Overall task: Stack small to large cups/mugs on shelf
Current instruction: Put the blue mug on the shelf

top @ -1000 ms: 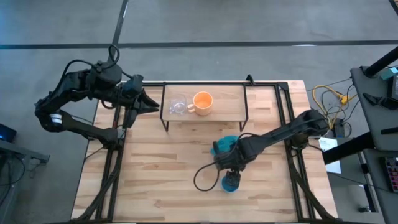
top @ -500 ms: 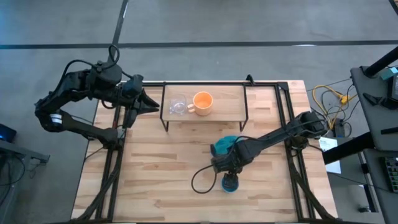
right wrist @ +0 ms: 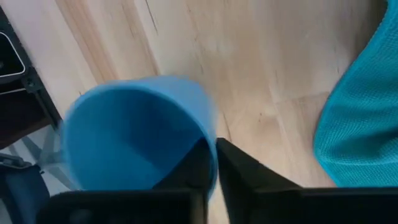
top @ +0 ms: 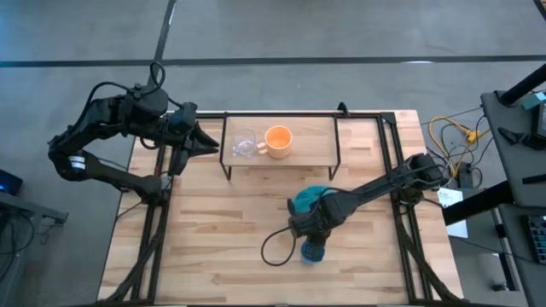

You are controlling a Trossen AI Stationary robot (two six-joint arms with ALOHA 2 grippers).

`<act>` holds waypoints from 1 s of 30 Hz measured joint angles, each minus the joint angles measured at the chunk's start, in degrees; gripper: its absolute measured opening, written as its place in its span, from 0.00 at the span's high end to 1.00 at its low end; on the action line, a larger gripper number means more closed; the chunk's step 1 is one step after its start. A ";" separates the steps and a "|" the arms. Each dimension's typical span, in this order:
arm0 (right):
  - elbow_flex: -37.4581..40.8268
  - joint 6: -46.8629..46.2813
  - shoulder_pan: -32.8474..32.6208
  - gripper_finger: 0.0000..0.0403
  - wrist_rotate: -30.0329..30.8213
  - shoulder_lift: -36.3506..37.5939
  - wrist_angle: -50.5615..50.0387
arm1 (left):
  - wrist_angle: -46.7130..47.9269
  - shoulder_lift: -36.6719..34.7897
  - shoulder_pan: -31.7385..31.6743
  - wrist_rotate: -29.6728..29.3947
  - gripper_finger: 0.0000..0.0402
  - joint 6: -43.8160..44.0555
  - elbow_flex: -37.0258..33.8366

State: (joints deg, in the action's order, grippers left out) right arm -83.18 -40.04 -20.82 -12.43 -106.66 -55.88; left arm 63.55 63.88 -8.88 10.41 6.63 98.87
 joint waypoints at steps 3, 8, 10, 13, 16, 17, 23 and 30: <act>0.00 -0.02 0.04 0.97 -0.02 0.78 -0.20 | 0.00 0.00 0.00 0.00 0.85 0.04 0.00; -3.13 0.06 0.43 0.97 0.34 2.74 -5.32 | -0.02 0.00 0.00 0.00 0.85 0.09 0.00; -6.24 0.41 0.92 0.98 1.80 3.53 -10.08 | 0.00 0.00 0.01 0.00 0.85 0.09 -0.02; -12.82 1.36 1.89 0.98 7.03 4.39 -19.14 | 0.00 0.00 0.02 0.00 0.85 0.09 -0.02; -20.61 1.49 3.37 0.98 13.07 4.87 -27.93 | -0.01 0.11 0.01 0.00 0.85 0.11 -0.04; -23.19 1.51 4.02 0.98 14.52 5.00 -30.03 | -0.01 0.12 0.01 0.00 0.85 0.11 -0.07; -35.31 4.63 8.53 0.98 21.81 5.17 -34.05 | -0.02 0.39 0.00 -0.04 0.85 0.20 -0.13; -42.04 12.52 15.30 0.98 23.09 5.20 -34.11 | -0.01 0.66 0.02 -0.22 0.85 0.22 -0.17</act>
State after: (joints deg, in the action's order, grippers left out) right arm -125.22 -27.52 -5.52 10.66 -101.46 -89.99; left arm 63.54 64.53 -8.86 10.20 6.85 98.70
